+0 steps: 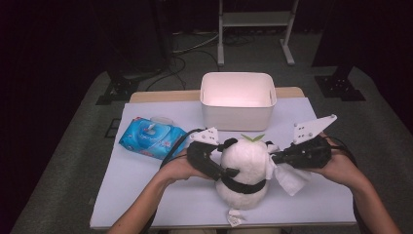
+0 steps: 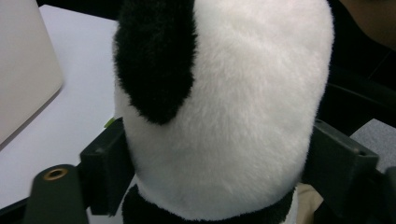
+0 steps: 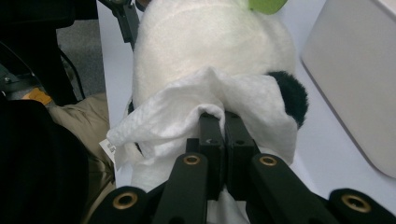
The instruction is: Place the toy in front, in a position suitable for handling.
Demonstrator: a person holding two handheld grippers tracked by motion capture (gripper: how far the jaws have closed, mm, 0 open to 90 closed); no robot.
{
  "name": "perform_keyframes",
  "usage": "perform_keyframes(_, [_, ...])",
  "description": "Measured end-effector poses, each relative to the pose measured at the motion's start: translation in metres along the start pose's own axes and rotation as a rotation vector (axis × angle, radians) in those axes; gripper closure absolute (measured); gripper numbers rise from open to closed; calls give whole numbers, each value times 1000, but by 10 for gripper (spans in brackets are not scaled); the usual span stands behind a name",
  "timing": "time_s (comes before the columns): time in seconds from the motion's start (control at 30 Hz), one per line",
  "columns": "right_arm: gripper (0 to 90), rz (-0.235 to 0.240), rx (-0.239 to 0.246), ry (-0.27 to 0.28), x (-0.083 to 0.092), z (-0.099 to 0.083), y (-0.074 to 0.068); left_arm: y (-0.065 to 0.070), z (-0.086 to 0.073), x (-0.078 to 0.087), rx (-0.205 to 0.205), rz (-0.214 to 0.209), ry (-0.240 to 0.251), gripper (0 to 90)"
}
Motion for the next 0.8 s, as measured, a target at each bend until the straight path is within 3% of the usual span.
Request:
perform_keyframes(0.17, [873, -15, 18, -7, 4, 5, 0, 0, 2, -1, 5, -2, 1, 217])
perform_keyframes(0.33, [874, -12, 25, 15, 9, 14, 1, 0, 7, 1, -16, -3, -2, 260])
perform_keyframes(0.5, [874, -24, 39, 27, 16, 26, 1, -1, 19, 12, -30, 2, 15, 298])
perform_keyframes(0.7, [873, -35, 42, 30, 17, 28, 2, 0, 27, 18, -77, 50, -63, 301])
perform_keyframes(0.8, [873, -23, 40, 31, 13, 24, 1, 2, 20, 8, -80, 29, -96, 297])
Point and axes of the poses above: each handheld gripper's, and its own axes: x roughly backward along the jaws, z roughly out of its top, y roughly to its right, the point moved 7 cm from there along -x, roughly forward along the jaws, and after that the axes turned 1 degree about -z, right-handed, at the moved point
